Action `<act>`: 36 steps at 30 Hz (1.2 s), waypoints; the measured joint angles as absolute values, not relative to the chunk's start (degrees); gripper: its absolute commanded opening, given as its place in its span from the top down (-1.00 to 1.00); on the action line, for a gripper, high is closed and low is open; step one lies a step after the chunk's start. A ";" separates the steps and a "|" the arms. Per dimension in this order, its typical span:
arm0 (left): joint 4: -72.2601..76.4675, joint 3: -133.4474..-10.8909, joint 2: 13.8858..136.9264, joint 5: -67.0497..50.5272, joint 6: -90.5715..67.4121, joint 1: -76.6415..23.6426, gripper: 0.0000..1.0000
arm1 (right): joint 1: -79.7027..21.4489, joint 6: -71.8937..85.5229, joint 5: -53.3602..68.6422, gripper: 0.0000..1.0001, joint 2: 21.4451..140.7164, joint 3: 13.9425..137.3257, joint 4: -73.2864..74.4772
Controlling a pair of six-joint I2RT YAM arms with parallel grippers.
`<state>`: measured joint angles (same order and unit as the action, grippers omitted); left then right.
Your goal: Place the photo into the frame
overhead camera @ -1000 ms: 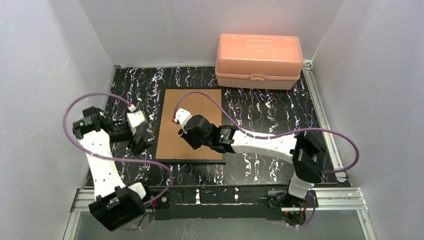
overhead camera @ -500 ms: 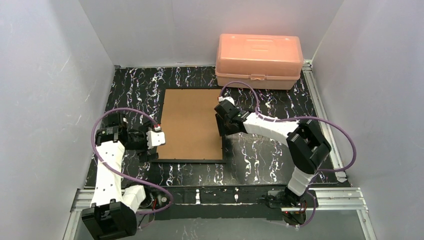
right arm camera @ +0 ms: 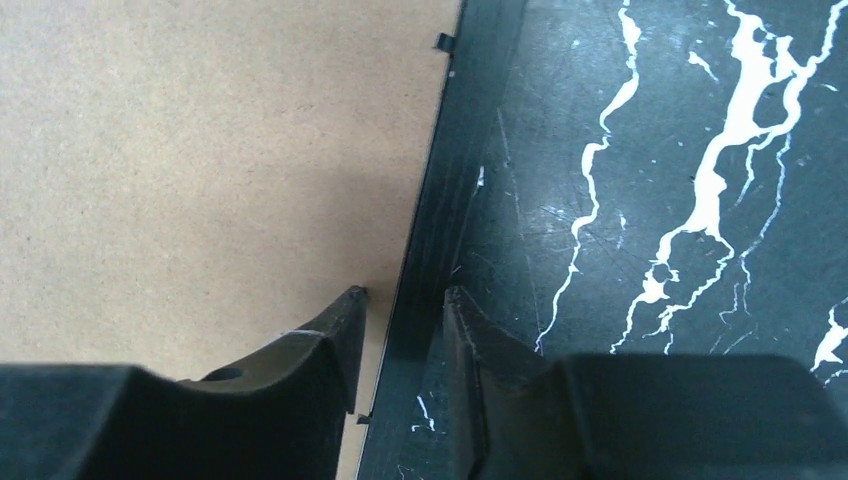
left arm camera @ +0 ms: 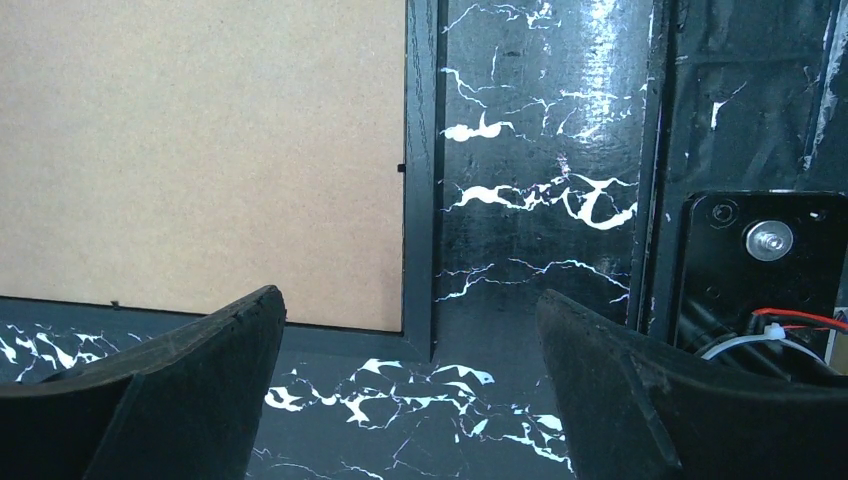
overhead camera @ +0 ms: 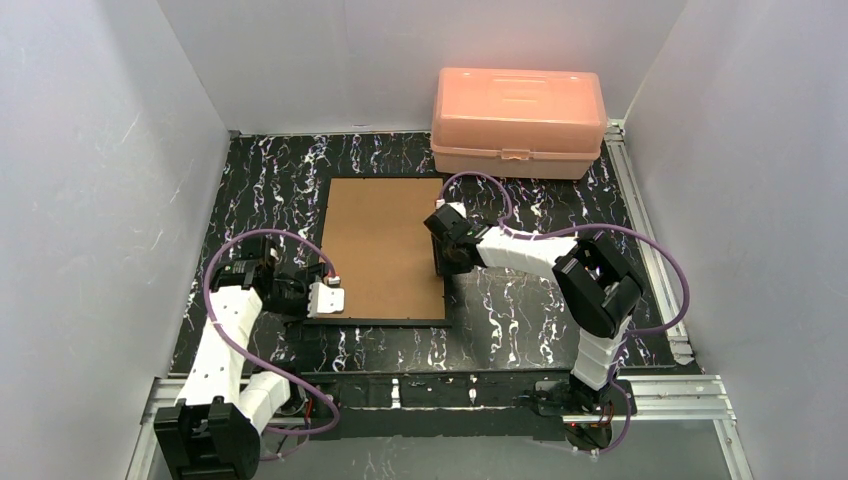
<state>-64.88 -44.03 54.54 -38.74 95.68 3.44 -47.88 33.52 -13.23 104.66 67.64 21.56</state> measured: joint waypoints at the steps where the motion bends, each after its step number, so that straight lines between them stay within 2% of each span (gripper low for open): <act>1: -64.82 -44.03 54.59 -38.68 95.33 3.38 -0.86 | -47.90 33.93 -13.45 0.36 104.73 67.64 21.47; 4: -64.71 -44.01 55.00 -38.54 94.80 3.33 -0.85 | -47.66 34.92 -13.63 0.73 104.73 67.68 21.78; 8: -64.38 -43.20 55.24 -38.63 94.98 2.94 -0.86 | -47.40 36.29 -13.82 0.97 104.71 67.83 22.52; 17: -57.69 -38.11 55.99 -36.86 92.84 -8.29 -0.85 | -47.35 37.89 -14.13 0.97 104.44 68.18 23.57; 20: -53.58 -38.92 60.01 -34.87 85.73 -10.68 -0.75 | -47.35 38.52 -14.20 0.97 104.36 68.18 23.70; 22: -52.99 -42.52 64.73 -34.41 80.90 -9.37 -0.63 | -47.35 38.83 -14.24 0.97 104.31 68.16 23.79; 26: -52.23 -55.66 77.41 -36.27 69.47 -0.67 -0.48 | -47.35 39.09 -14.39 0.97 104.01 67.81 23.66; 31: -50.87 -67.53 88.42 -38.17 57.76 9.45 -0.54 | -47.37 40.10 -14.20 0.97 100.99 64.23 23.42; 36: -51.18 -70.94 95.53 -38.65 49.01 11.97 -0.61 | -47.37 40.73 -13.67 0.97 96.97 60.25 24.03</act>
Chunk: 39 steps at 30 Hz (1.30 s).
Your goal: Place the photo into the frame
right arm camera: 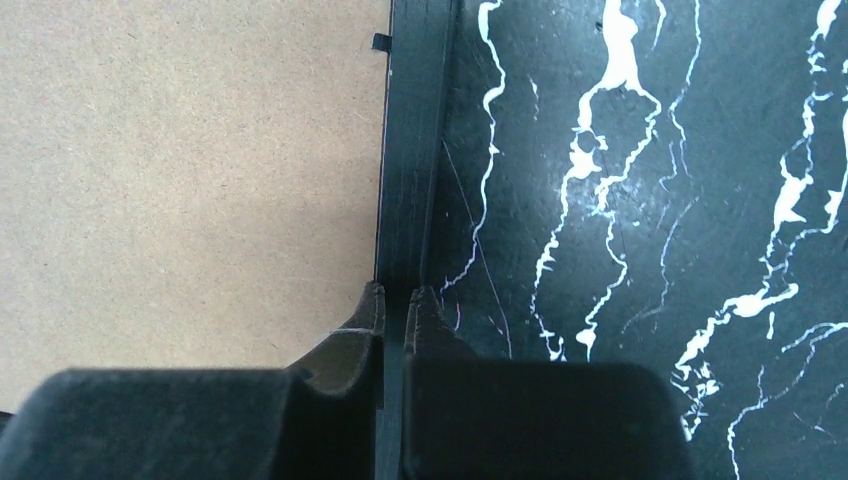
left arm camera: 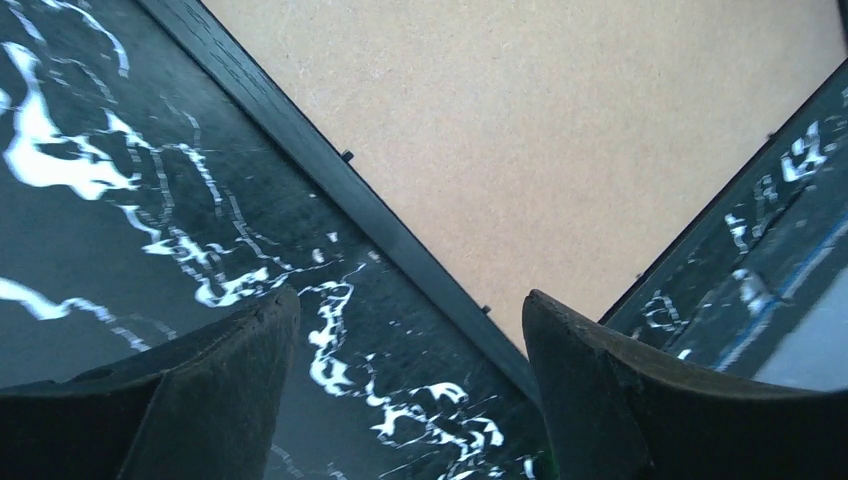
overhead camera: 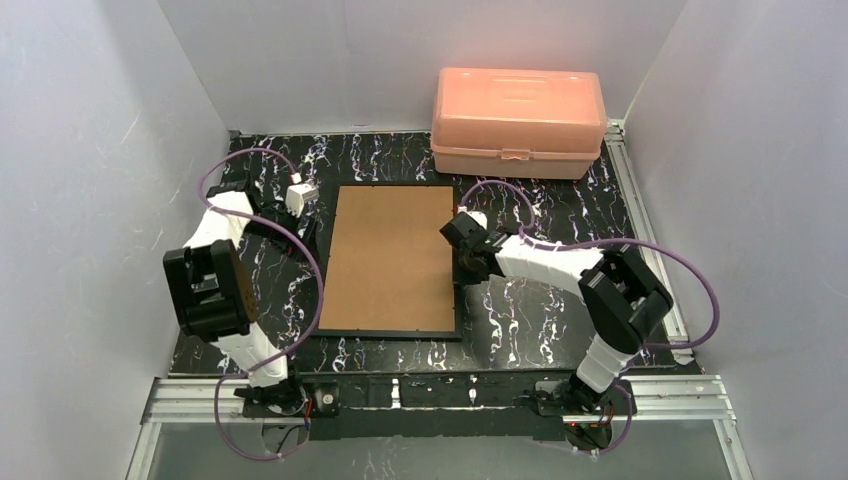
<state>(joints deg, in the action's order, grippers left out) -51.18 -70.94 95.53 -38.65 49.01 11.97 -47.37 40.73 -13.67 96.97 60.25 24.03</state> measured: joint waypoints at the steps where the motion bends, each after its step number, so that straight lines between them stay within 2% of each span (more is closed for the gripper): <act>1: -51.44 -71.26 97.08 -38.94 47.29 11.88 -0.60 | -47.37 40.82 -13.58 0.97 96.40 59.90 24.16; 8: -51.03 -72.36 105.45 -37.47 37.85 10.02 -0.44 | -47.37 41.52 -13.30 0.97 93.65 59.44 24.97; 16: -49.25 -72.36 109.47 -33.87 32.58 8.69 -0.01 | -47.33 41.87 -13.10 0.97 91.18 61.30 25.47; 19: -48.93 -72.31 109.84 -32.97 31.70 8.49 0.27 | -47.37 42.06 -12.95 0.43 91.18 61.45 25.39; 21: -48.21 -72.23 110.10 -32.03 31.14 8.38 0.34 | -47.37 42.24 -12.95 0.15 91.20 61.45 25.36; 24: -47.31 -72.03 110.19 -31.11 30.39 8.38 0.40 | -47.29 42.24 -13.04 -0.14 91.53 61.45 24.80; 28: -46.44 -71.90 110.19 -30.15 29.30 8.16 0.61 | -46.92 42.33 -12.32 -0.47 93.51 61.34 22.57; 31: -46.06 -71.72 110.17 -29.87 28.01 8.12 0.80 | -46.59 42.37 -11.81 -0.63 95.02 60.80 21.08; 34: -45.93 -71.70 110.06 -29.58 26.96 8.10 0.93 | -46.06 43.18 -11.25 -0.69 95.33 58.52 18.59; 39: -46.11 -71.72 109.60 -29.06 26.17 7.86 1.00 | -44.18 44.86 -9.37 -0.70 94.91 54.48 13.65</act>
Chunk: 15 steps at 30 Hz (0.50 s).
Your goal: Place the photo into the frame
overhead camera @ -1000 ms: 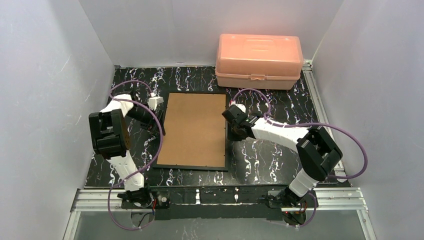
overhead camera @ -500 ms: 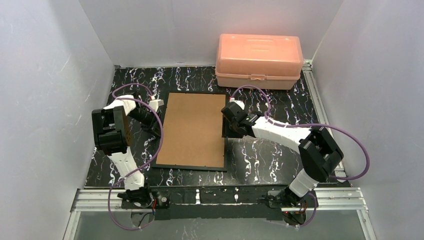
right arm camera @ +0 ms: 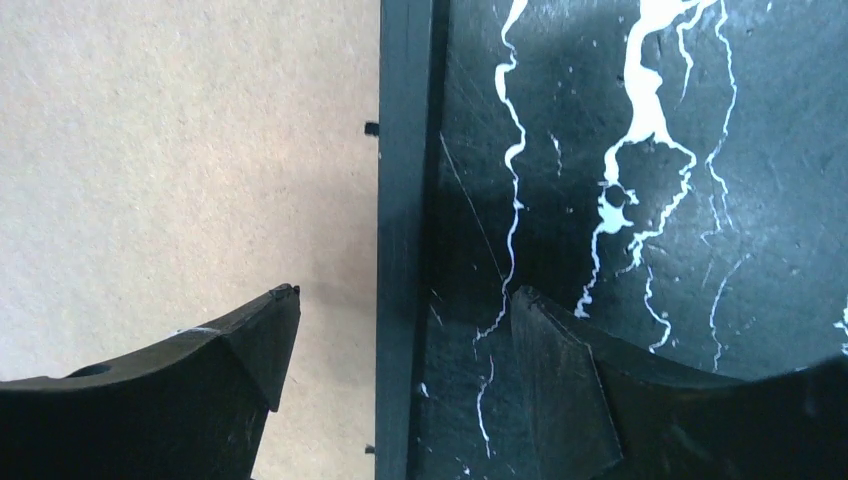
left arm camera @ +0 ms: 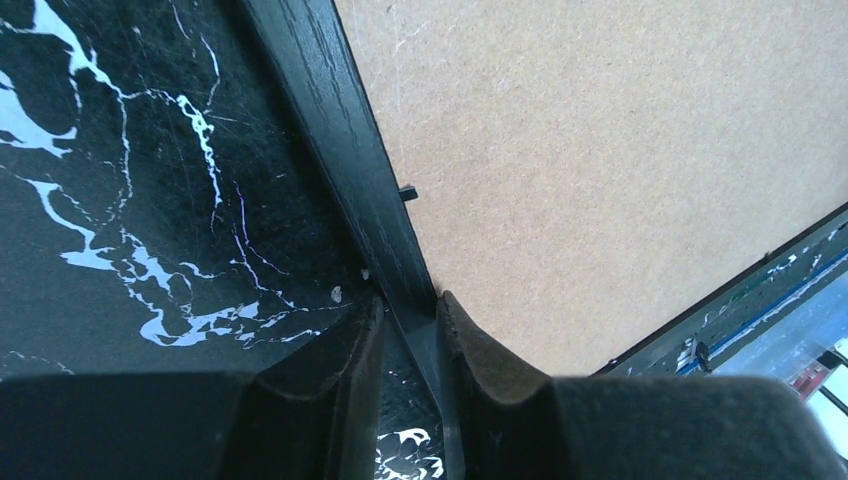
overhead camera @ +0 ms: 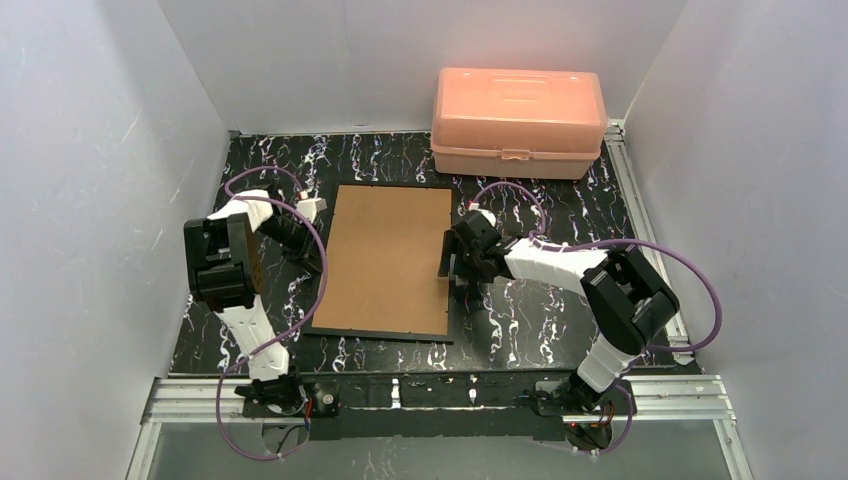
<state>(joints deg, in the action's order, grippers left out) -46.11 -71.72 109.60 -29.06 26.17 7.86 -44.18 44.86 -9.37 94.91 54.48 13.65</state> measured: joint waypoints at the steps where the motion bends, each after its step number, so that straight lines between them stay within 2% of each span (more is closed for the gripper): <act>1: -46.09 -71.72 109.38 -28.88 26.09 7.77 1.00 | -43.90 45.06 -8.78 -0.71 95.00 54.39 12.82; 12: -47.66 -74.56 102.13 -28.93 25.47 7.35 1.00 | -43.24 46.39 -4.54 -0.73 95.42 53.36 8.29; 15: -48.45 -75.75 99.33 -29.56 25.30 7.27 1.00 | -43.13 45.98 -4.45 -0.81 95.29 53.28 8.01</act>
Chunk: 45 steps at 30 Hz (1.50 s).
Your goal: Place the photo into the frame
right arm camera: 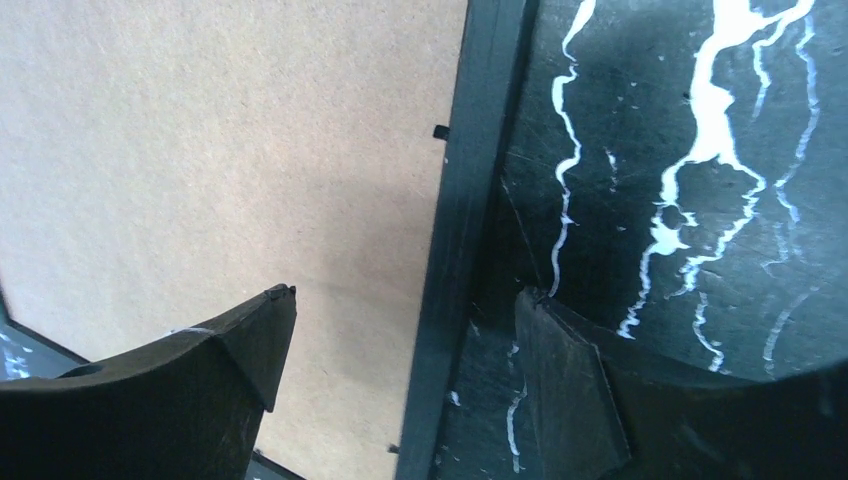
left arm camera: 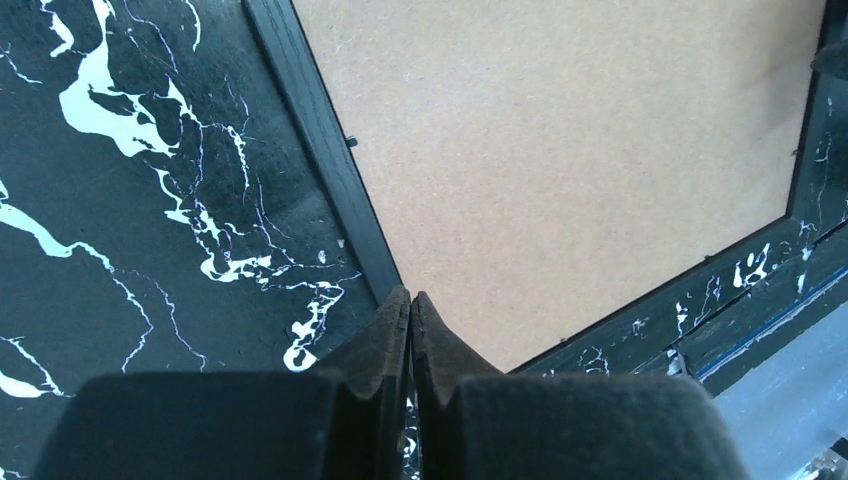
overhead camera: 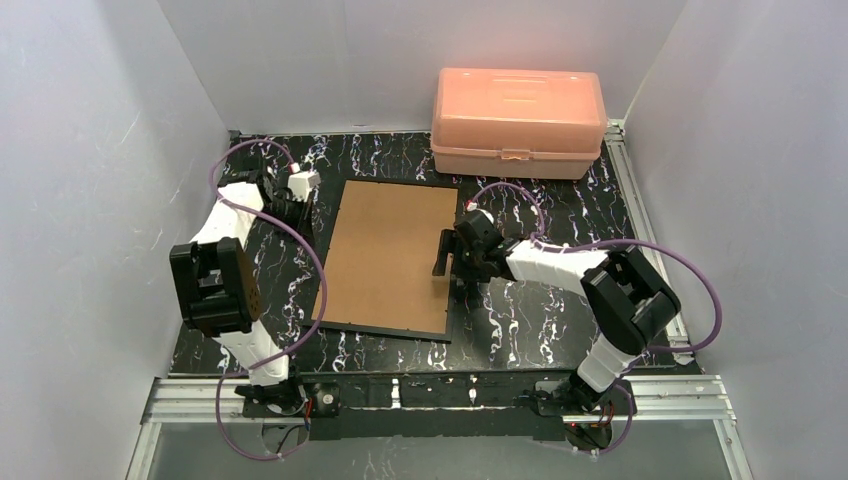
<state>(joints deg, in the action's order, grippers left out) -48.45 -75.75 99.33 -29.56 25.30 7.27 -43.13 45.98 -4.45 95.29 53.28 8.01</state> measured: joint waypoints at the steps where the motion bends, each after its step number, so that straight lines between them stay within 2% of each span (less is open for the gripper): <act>1: -48.64 -75.96 98.65 -29.67 25.12 7.25 1.00 | -43.22 45.10 -4.80 -0.83 94.87 52.93 7.81; 3: -49.10 -76.16 97.89 -29.95 24.88 7.18 1.00 | -43.77 42.85 -6.35 -0.96 92.49 51.31 7.75; 5: -49.67 -76.16 97.76 -30.00 24.84 7.16 0.96 | -44.51 39.94 -7.49 -0.97 88.47 49.43 7.84; 6: -49.82 -76.12 97.76 -30.00 24.82 7.16 0.74 | -45.08 38.26 -8.23 -0.97 86.02 48.86 7.97; 7: -49.93 -76.01 97.78 -30.00 24.69 7.16 0.63 | -45.60 36.80 -9.02 -0.97 83.83 48.82 8.12; 12: -49.25 -74.65 99.98 -29.28 23.09 7.16 0.18 | -46.46 32.97 -10.33 -0.96 81.97 49.89 7.44; 16: -47.46 -74.17 104.77 -27.18 21.85 7.16 0.02 | -46.48 33.06 -9.74 -0.96 85.38 49.67 7.51; 21: -45.28 -74.17 108.31 -25.10 21.41 7.16 0.01 | -47.77 32.49 -9.56 -0.96 84.84 48.31 6.57; 28: -43.88 -73.87 109.65 -25.12 20.56 6.98 0.11 | -56.23 25.98 -14.39 -0.97 82.26 47.83 5.10; 31: -43.42 -73.52 109.65 -25.76 20.03 6.72 0.30 | -64.73 20.12 -18.55 -0.97 81.87 47.88 3.60; 37: -42.39 -72.82 110.30 -26.59 18.37 5.69 0.81 | -76.29 9.26 -24.38 -0.97 86.06 48.49 -1.69; 40: -41.93 -72.25 110.00 -26.89 16.86 5.67 0.93 | -81.10 3.95 -28.56 -0.97 90.21 49.28 -4.86; 45: -40.71 -70.83 108.27 -26.17 15.33 5.39 1.00 | -87.94 -5.85 -35.59 -0.97 98.91 51.75 -10.76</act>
<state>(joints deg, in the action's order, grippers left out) -40.71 -70.83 108.27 -26.17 15.33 5.39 -87.94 -5.85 -35.59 98.91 51.75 -10.76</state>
